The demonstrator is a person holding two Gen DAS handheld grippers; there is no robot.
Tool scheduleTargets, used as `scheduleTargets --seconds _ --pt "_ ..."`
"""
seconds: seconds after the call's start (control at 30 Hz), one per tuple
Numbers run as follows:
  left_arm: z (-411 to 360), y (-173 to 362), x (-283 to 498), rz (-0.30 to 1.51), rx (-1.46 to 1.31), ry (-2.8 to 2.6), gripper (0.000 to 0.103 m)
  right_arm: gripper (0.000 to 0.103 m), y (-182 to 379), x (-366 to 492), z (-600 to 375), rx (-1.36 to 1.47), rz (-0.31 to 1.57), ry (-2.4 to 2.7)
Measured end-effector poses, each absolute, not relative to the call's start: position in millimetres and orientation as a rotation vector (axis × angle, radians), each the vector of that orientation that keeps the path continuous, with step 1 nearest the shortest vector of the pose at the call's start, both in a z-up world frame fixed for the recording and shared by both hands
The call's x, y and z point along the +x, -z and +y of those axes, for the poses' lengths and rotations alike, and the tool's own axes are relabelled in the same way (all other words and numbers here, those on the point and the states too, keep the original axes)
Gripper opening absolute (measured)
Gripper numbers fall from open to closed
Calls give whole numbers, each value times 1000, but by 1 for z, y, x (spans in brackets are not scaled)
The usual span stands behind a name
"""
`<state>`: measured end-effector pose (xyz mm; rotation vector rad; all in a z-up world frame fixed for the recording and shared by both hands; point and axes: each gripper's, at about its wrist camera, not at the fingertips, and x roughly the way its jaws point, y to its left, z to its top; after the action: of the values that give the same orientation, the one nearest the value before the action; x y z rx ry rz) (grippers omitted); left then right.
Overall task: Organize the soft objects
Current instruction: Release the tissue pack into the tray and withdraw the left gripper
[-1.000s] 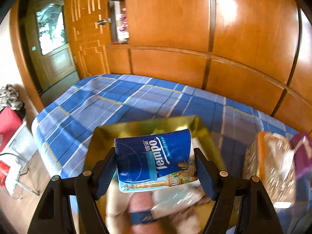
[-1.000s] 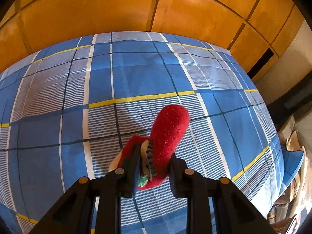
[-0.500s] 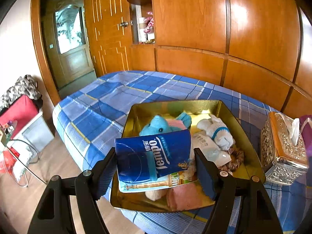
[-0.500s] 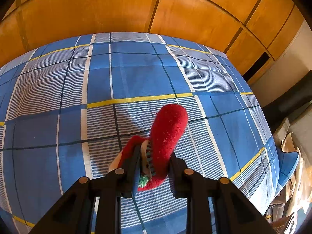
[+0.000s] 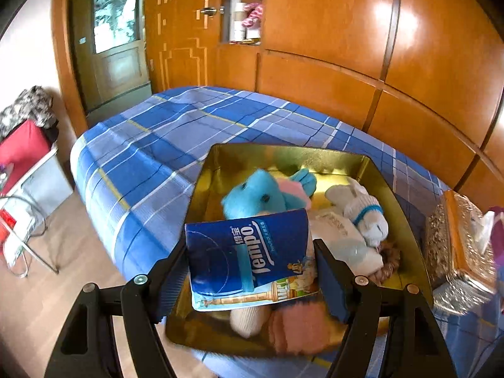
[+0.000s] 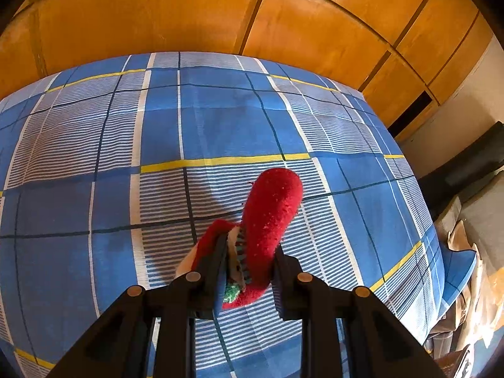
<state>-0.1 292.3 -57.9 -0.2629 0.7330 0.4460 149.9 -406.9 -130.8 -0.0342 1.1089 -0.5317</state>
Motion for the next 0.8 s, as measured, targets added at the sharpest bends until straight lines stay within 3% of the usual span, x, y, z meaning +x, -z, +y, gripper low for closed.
scheduleTargets --seconds 0.43,0.57,0.8 --pt "293 90 77 849 -186 -443 77 23 131 151 -407 -43 1108 532" --pt "282 79 61 781 -160 -453 93 23 132 152 -407 -46 1108 534" --pt "257 43 22 657 -80 -447 100 23 132 152 -407 -49 1107 536"
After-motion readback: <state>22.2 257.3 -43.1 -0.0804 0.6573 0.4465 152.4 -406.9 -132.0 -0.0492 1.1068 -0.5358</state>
